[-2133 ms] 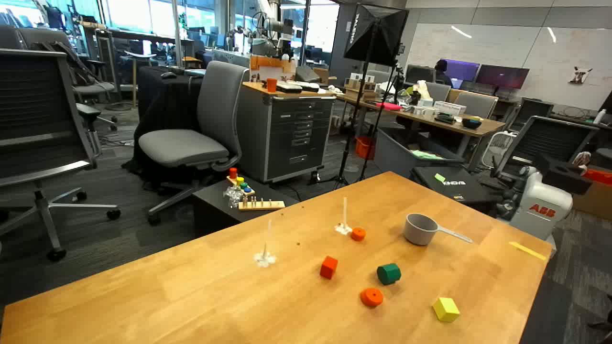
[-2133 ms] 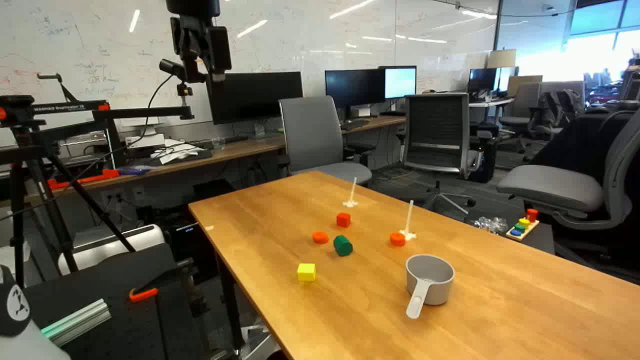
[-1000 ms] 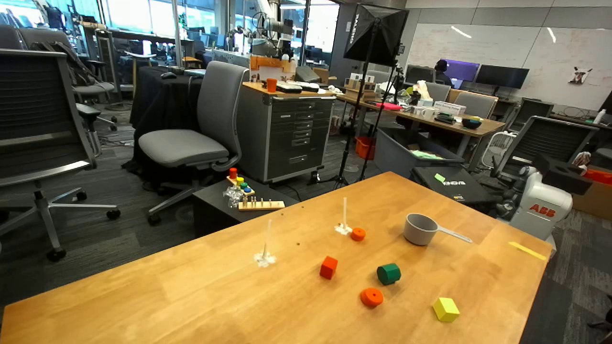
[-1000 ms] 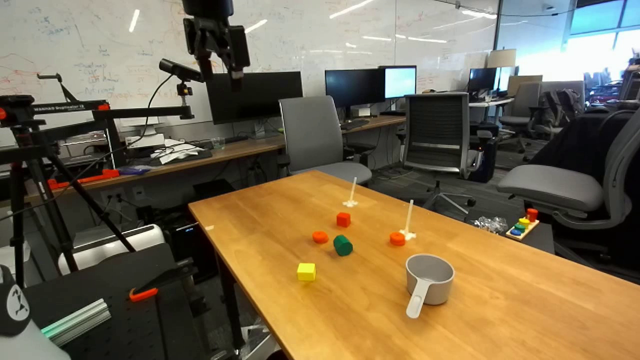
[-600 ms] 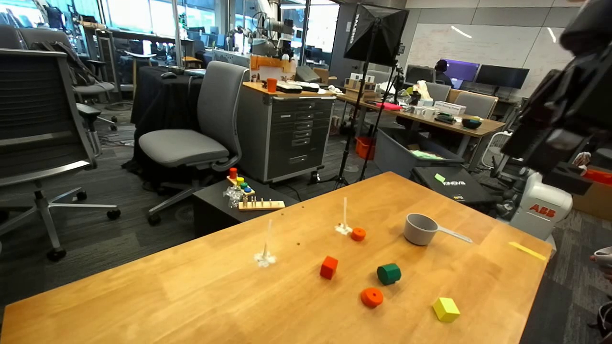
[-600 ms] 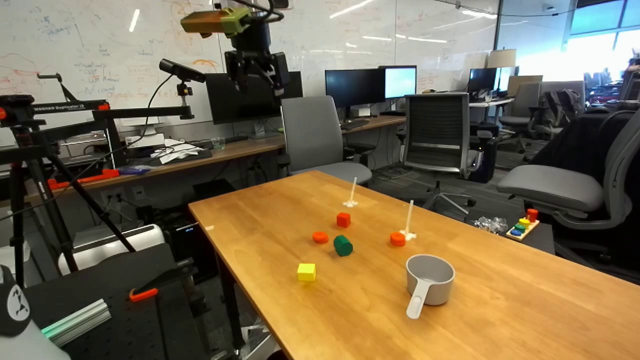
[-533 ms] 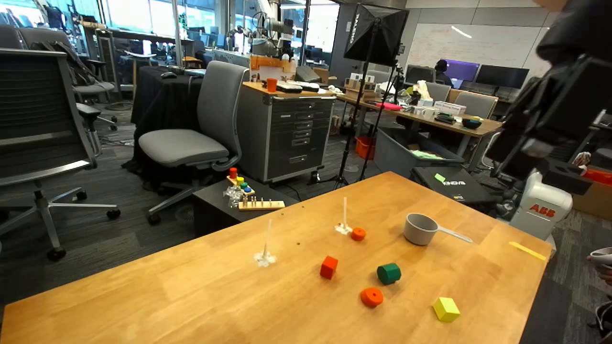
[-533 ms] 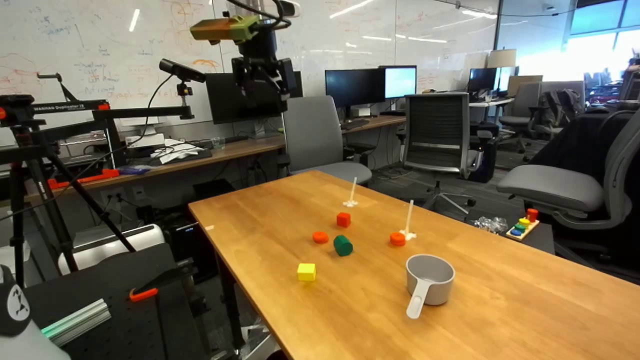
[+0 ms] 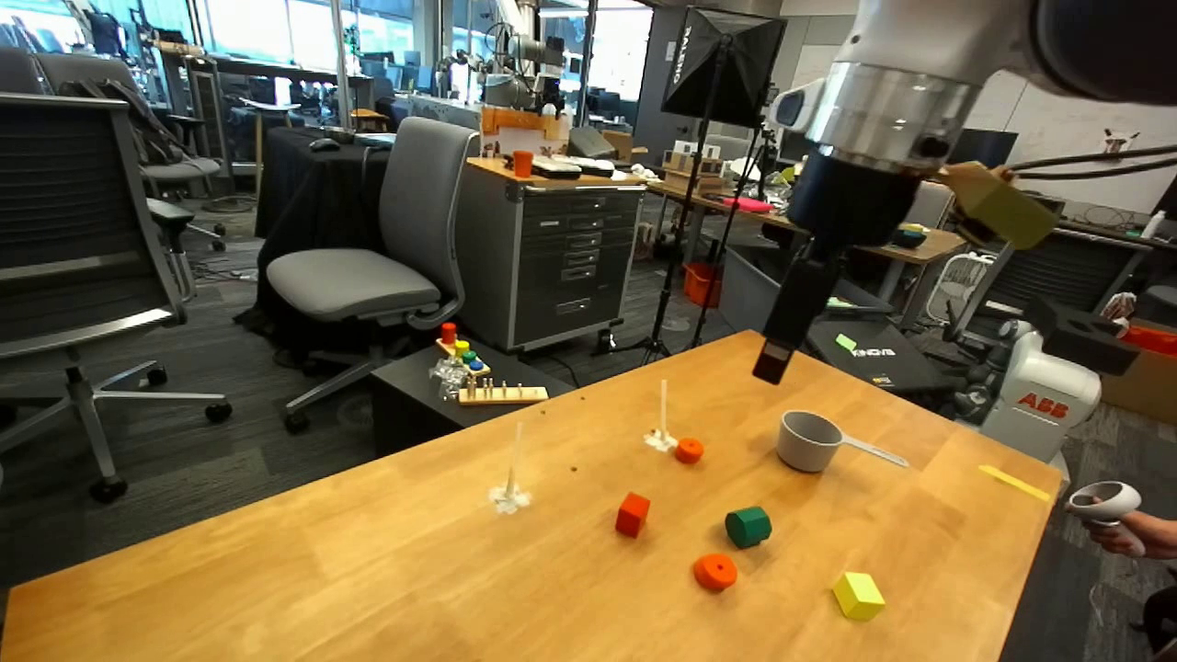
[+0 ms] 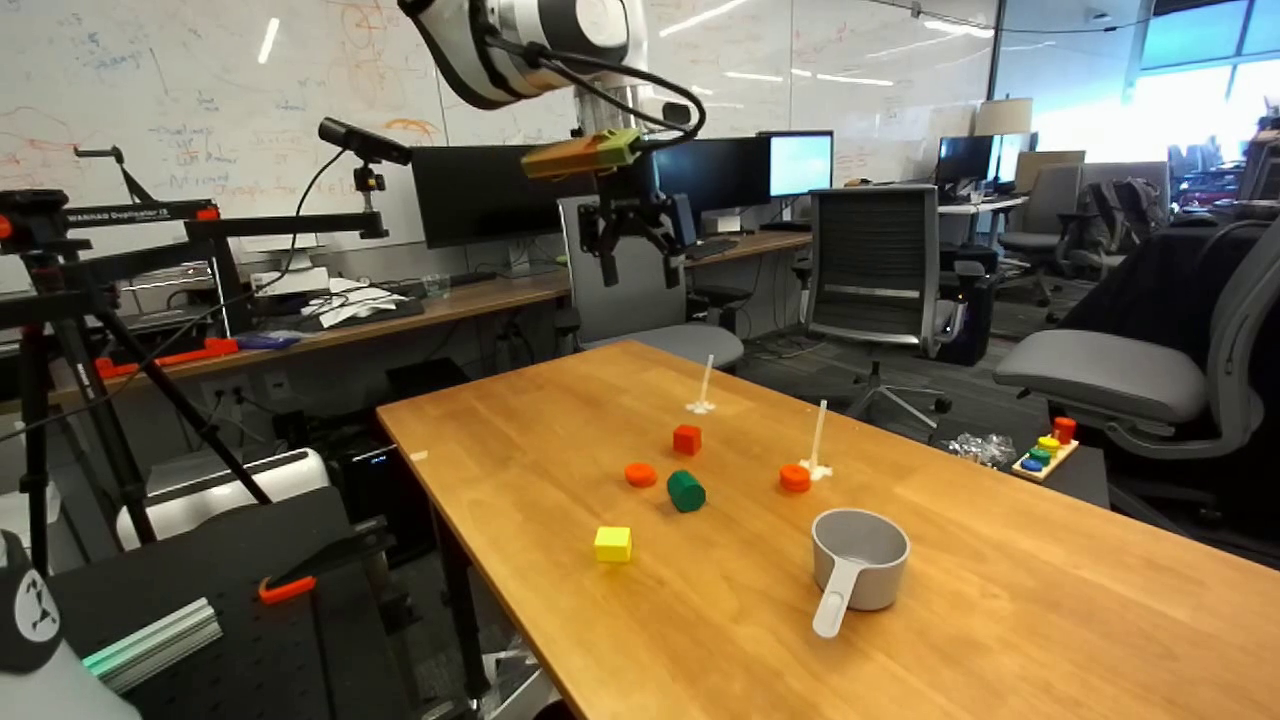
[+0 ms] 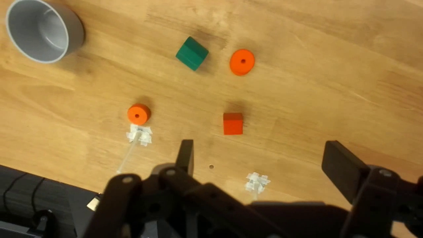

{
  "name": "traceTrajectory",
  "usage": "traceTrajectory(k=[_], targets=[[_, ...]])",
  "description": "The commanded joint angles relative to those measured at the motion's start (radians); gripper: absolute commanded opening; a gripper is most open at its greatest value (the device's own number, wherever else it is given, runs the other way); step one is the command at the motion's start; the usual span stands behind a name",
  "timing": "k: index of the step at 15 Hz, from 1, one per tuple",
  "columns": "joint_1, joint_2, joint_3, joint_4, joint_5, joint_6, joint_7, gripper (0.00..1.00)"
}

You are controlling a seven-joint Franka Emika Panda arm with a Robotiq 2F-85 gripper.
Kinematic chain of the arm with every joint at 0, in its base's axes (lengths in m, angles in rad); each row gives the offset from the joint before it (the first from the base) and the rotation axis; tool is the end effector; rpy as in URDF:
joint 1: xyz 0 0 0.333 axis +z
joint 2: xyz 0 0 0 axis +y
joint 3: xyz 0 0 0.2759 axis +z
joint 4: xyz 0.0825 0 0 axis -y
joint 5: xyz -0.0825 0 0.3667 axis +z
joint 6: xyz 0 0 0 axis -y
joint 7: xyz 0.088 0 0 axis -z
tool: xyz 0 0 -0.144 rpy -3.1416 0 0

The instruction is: Put the blocks in the grey cup

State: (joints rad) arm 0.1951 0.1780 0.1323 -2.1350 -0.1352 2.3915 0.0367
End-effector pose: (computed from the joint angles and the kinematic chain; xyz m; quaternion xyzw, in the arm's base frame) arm 0.5272 0.1747 0.2672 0.9803 0.1900 0.0463 0.0285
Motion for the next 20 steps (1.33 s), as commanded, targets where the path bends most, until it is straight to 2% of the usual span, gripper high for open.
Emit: traceTrajectory(k=[1, 2, 6, 7, 14, 18, 19, 20], targets=[[0.019, 0.161, -0.013, 0.199, -0.077, -0.09, 0.049, 1.0], [0.0, 0.081, -0.003, 0.082, -0.036, -0.024, 0.012, 1.0], [0.002, 0.111, -0.005, 0.099, -0.039, -0.027, 0.013, 1.0], [0.022, 0.118, -0.028, 0.088, -0.112, 0.02, 0.072, 0.99], [0.068, 0.334, -0.077, 0.281, -0.185, -0.035, 0.199, 1.0], [0.08, 0.444, -0.063, 0.396, -0.117, -0.11, 0.187, 1.0], [0.1, 0.448, -0.074, 0.41, -0.124, -0.126, 0.222, 1.0], [0.075, 0.408, -0.07, 0.327, -0.127, -0.062, 0.178, 1.0]])
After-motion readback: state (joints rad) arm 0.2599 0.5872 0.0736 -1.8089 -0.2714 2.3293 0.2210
